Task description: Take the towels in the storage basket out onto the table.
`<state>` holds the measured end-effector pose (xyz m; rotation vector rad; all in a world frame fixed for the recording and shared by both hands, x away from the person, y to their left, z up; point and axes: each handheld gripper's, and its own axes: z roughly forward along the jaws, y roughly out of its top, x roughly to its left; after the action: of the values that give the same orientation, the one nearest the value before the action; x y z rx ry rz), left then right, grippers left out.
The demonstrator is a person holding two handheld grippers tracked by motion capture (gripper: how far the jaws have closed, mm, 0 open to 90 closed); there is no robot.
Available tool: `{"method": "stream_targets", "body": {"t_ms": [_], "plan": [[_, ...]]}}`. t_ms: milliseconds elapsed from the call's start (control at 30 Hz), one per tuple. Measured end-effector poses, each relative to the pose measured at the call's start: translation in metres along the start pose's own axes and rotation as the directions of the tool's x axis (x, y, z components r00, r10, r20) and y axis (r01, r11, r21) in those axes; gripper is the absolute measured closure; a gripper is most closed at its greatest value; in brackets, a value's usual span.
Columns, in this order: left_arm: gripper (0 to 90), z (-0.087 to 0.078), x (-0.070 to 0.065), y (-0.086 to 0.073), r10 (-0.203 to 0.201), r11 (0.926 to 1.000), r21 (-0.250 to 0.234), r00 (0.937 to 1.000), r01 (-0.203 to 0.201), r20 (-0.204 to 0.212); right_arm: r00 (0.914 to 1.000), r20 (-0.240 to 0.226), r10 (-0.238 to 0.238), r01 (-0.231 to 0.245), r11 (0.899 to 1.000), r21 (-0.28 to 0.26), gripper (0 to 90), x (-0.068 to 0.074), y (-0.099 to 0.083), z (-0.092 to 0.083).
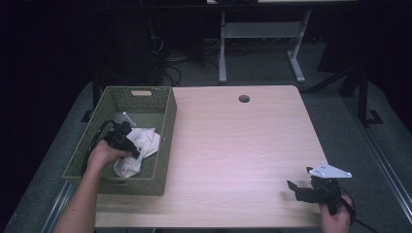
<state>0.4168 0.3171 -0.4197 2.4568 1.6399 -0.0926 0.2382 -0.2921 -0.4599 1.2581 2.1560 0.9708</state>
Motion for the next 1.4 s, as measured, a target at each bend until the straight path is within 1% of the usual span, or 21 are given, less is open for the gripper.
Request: {"method": "stream_targets", "body": {"t_ms": [167, 333, 533, 667, 700, 800, 867, 933, 967, 1033, 1167, 1267, 1400], "plan": [[64.0, 0.000, 0.000, 0.000, 0.014, 0.9999, -0.003, 0.9999, -0.013, 0.007, 1.0000, 0.001, -0.002, 0.002, 1.000, 0.005, 14.0, -0.001, 0.000, 0.002], [68.4, -0.001, 0.000, 0.000, 0.023, 0.9997, 0.002, 0.9997, -0.023, 0.005, 1.0000, 0.001, 0.006, -0.006, 1.000, 0.012, 14.0, -0.002, 0.000, 0.003], [72.0, -0.003, -0.001, 0.000, 0.028, 0.9996, -0.009, 0.9996, -0.028, -0.003, 0.9999, 0.002, 0.011, -0.011, 1.000, 0.004, 14.0, -0.002, 0.000, 0.002], [73.1, -0.007, -0.001, -0.001, 0.020, 0.9990, -0.040, 0.9998, -0.020, 0.007, 0.9998, 0.004, 0.017, -0.017, 1.000, 0.001, 14.0, -0.002, 0.000, 0.002], [73.2, -0.008, -0.001, -0.002, 0.013, 0.9987, -0.050, 0.9998, -0.013, 0.015, 0.9999, 0.005, 0.015, -0.015, 1.000, 0.004, 14.0, -0.001, 0.000, 0.002], [73.3, -0.012, 0.000, -0.003, 0.010, 0.9974, -0.071, 0.9997, -0.008, 0.020, 0.9999, 0.007, 0.011, -0.011, 1.000, 0.000, 14.0, -0.001, 0.001, 0.001], [73.4, -0.015, 0.000, -0.004, 0.011, 0.9966, -0.082, 0.9995, -0.008, 0.031, 0.9999, 0.008, 0.013, -0.013, 1.000, -0.001, 14.0, -0.001, 0.001, 0.001], [73.4, -0.019, 0.000, -0.004, 0.014, 0.9957, -0.092, 0.9994, -0.011, 0.032, 0.9999, 0.008, 0.014, -0.014, 1.000, -0.001, 14.0, -0.001, 0.001, 0.001], [73.4, -0.021, 0.000, -0.005, 0.014, 0.9950, -0.099, 0.9994, -0.010, 0.033, 0.9999, 0.007, 0.013, -0.013, 1.000, -0.002, 14.0, -0.001, 0.001, 0.001], [73.4, -0.025, 0.001, -0.006, 0.014, 0.9928, -0.120, 0.9985, -0.007, 0.052, 0.9998, 0.008, 0.018, -0.018, 1.000, -0.002, 14.0, -0.001, 0.001, 0.000], [73.4, -0.033, 0.002, -0.010, 0.000, 0.9855, -0.169, 0.9967, 0.014, 0.082, 0.9997, 0.013, 0.022, -0.022, 1.000, -0.004, 14.0, -0.002, 0.000, -0.001], [73.4, -0.040, 0.002, -0.013, -0.003, 0.9795, -0.200, 0.9958, 0.022, 0.092, 0.9996, 0.014, 0.024, -0.024, 1.000, -0.004, 14.0, -0.002, 0.000, -0.002], [73.3, -0.047, 0.001, -0.016, -0.002, 0.9731, -0.229, 0.9941, 0.027, 0.108, 0.9995, 0.016, 0.026, -0.026, 1.000, -0.004, 14.0, -0.001, 0.001, -0.002]]}}
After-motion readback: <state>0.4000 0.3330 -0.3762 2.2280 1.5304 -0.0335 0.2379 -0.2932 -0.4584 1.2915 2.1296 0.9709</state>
